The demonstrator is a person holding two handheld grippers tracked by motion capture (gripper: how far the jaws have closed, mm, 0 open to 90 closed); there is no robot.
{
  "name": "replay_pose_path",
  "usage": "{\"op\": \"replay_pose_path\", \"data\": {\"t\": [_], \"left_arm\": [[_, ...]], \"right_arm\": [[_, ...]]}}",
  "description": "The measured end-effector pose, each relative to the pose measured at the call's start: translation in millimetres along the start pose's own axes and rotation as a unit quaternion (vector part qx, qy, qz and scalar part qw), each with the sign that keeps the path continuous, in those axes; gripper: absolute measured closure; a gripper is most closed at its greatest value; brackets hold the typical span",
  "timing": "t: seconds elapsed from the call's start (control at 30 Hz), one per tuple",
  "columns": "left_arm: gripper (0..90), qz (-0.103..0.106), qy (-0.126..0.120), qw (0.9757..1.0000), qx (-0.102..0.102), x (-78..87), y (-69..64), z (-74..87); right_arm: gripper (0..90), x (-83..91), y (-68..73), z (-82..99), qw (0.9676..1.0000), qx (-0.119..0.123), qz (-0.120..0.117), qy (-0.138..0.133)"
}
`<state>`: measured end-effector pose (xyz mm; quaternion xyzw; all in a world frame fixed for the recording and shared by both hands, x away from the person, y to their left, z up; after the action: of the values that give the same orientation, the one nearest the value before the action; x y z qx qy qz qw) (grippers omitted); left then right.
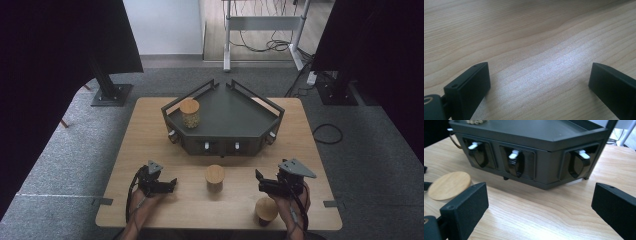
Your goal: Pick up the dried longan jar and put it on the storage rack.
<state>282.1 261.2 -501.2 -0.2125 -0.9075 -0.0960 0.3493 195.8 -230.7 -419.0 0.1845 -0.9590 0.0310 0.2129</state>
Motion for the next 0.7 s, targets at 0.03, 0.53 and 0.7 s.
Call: {"op": "replay_pose_path", "data": {"t": [0.03,0.53,0.7], "left_arm": [[3.3,0.001,0.0,1.0,-0.001,0.1,0.2,0.1],[3.1,0.003,0.0,1.0,-0.003,0.5,1.0,0.4],[2.8,0.004,0.001,1.0,-0.004,0.5,1.8,0.4]], "right_arm": [[0.3,0.1,1.7,-0.3,1.0,0.001,-0.002,-0.002],[0.6,-8.3,26.1,-2.7,0.9997,0.008,-0.021,-0.009],[0.5,-11.6,32.2,-2.6,0.9995,0.006,-0.031,-0.01]]}}
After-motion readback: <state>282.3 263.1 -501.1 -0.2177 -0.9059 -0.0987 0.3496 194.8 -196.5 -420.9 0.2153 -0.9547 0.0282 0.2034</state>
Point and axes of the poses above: each handheld gripper's, and its own axes: x roughly backward along the jaws, z roughly out of its underside, y roughly to its left, the point moved 5 cm from there along -x, roughly forward along the jaws
